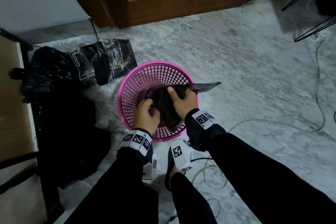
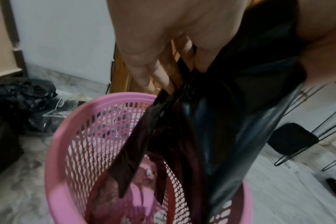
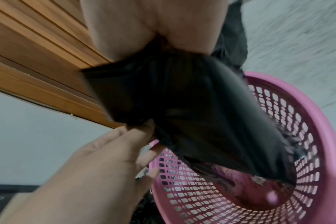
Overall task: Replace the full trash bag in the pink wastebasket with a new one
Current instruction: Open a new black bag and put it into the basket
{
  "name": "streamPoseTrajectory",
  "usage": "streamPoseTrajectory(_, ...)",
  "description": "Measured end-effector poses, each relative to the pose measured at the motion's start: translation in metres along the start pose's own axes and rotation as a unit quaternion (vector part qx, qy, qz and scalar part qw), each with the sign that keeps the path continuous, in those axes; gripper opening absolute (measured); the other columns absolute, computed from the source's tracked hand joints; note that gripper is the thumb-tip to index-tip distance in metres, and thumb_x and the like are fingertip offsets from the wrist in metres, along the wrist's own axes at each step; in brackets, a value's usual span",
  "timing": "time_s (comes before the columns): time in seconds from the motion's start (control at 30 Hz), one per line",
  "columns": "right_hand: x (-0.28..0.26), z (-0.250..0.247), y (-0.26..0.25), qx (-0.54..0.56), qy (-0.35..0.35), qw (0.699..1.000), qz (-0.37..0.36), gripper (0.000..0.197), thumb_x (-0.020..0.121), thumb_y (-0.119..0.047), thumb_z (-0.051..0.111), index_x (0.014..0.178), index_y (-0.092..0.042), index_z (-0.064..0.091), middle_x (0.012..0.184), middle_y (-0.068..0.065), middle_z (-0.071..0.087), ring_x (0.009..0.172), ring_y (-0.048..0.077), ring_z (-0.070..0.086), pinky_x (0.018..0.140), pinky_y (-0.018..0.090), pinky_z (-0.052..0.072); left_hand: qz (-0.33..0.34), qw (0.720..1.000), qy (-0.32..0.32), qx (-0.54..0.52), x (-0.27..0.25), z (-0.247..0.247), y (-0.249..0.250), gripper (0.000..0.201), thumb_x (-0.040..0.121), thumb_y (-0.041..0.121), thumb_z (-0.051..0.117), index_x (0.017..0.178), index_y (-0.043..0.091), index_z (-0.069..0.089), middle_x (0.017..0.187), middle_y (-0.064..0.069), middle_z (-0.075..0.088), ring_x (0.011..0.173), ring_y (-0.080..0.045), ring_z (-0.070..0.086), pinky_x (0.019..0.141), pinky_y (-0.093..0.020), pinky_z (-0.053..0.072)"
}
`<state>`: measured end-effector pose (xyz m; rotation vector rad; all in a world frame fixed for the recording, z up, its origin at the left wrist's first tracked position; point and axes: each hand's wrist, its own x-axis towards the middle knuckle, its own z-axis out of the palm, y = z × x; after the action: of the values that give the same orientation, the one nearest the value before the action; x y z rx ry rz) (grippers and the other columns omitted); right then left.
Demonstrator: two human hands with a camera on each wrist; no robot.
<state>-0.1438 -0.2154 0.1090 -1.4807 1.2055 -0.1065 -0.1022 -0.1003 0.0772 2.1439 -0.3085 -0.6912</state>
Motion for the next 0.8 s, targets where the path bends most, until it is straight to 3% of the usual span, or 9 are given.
streamPoseTrajectory(0.13,-0.01,-0.009,0.01,0.011,-0.029,1.0,0.001,0.033,0.08,-0.044,0.065,0.085,-0.011,0.065,0.089,0.006,0.07,0.087,0.02,0.065,0.087,0.035,0.051,-0.019,0.999,0.018,0.037,0.002,-0.014,0.006,0.014,0.087,0.017,0.056,0.094,0.005,0.058,0.091,-0.003,0.063,0.087,-0.016,0.057,0.077,-0.025,0.042)
streamPoseTrajectory(0.2,-0.017,-0.011,0.021,-0.013,-0.069,0.998,0.001,0.029,0.075,-0.042,0.071,0.091,-0.018,0.064,0.094,0.003,0.069,0.091,0.019,0.064,0.09,0.033,0.049,-0.024,0.999,0.022,0.044,0.005,-0.018,0.008,0.014,0.086,0.02,0.058,0.092,0.007,0.057,0.091,-0.004,0.062,0.085,-0.017,0.056,0.076,-0.025,0.041)
streamPoseTrajectory(0.27,-0.021,-0.011,0.033,-0.098,-0.1,0.99,-0.009,0.04,0.071,-0.042,0.074,0.101,-0.019,0.064,0.099,0.004,0.07,0.093,0.02,0.064,0.088,0.033,0.051,-0.026,0.999,0.028,0.032,0.009,-0.02,0.011,0.016,0.085,0.022,0.06,0.093,0.008,0.059,0.09,-0.005,0.063,0.085,-0.018,0.058,0.076,-0.027,0.045)
streamPoseTrajectory(0.33,-0.021,-0.011,0.039,-0.151,-0.096,0.984,-0.023,0.034,0.077,-0.029,0.071,0.107,-0.013,0.064,0.101,0.01,0.071,0.095,0.025,0.065,0.089,0.036,0.052,-0.011,0.999,0.034,0.013,0.012,-0.02,0.012,0.015,0.085,0.023,0.061,0.093,0.01,0.06,0.087,-0.003,0.062,0.086,-0.02,0.061,0.078,-0.029,0.048)
streamPoseTrajectory(0.4,-0.019,-0.009,0.038,-0.132,-0.073,0.988,-0.021,0.028,0.081,-0.02,0.067,0.107,-0.008,0.064,0.102,0.014,0.071,0.098,0.028,0.065,0.092,0.04,0.051,0.003,0.999,0.026,-0.018,0.012,-0.021,0.011,0.013,0.085,0.023,0.061,0.094,0.014,0.058,0.089,0.0,0.062,0.089,-0.018,0.061,0.08,-0.027,0.047)
streamPoseTrajectory(0.47,-0.018,-0.009,0.033,-0.105,-0.045,0.993,-0.011,0.033,0.081,-0.021,0.068,0.109,-0.006,0.062,0.105,0.012,0.07,0.1,0.027,0.064,0.095,0.041,0.05,0.008,0.999,-0.003,-0.044,0.008,-0.022,0.005,0.021,0.084,0.021,0.063,0.103,0.015,0.055,0.104,0.0,0.064,0.1,-0.014,0.06,0.086,-0.027,0.045)
streamPoseTrajectory(0.57,-0.015,-0.009,0.022,-0.054,0.004,0.998,-0.013,0.035,0.079,-0.016,0.071,0.106,-0.008,0.051,0.1,0.005,0.064,0.095,0.021,0.062,0.094,0.034,0.049,-0.019,0.996,-0.078,-0.05,-0.006,-0.023,-0.007,0.048,0.08,0.018,0.069,0.122,0.021,0.046,0.126,0.006,0.053,0.115,-0.01,0.049,0.095,-0.026,0.036)
streamPoseTrajectory(0.7,-0.02,-0.012,0.013,0.019,0.069,0.994,-0.084,0.059,0.072,-0.007,0.074,0.104,-0.026,0.028,0.092,0.005,0.057,0.086,0.025,0.064,0.081,0.035,0.054,-0.036,0.98,-0.186,-0.055,-0.022,-0.017,-0.012,0.081,0.07,0.0,0.073,0.138,0.024,0.035,0.131,0.004,0.045,0.119,-0.004,0.039,0.101,-0.019,0.031)
streamPoseTrajectory(0.8,-0.023,-0.018,0.012,0.022,0.074,0.984,-0.163,0.063,0.075,-0.003,0.069,0.113,-0.036,0.032,0.095,-0.002,0.059,0.09,0.019,0.064,0.081,0.029,0.054,-0.035,0.978,-0.195,-0.071,-0.025,-0.004,-0.006,0.076,0.073,-0.006,0.067,0.138,0.02,0.038,0.12,0.005,0.051,0.113,-0.004,0.045,0.087,0.002,0.035)
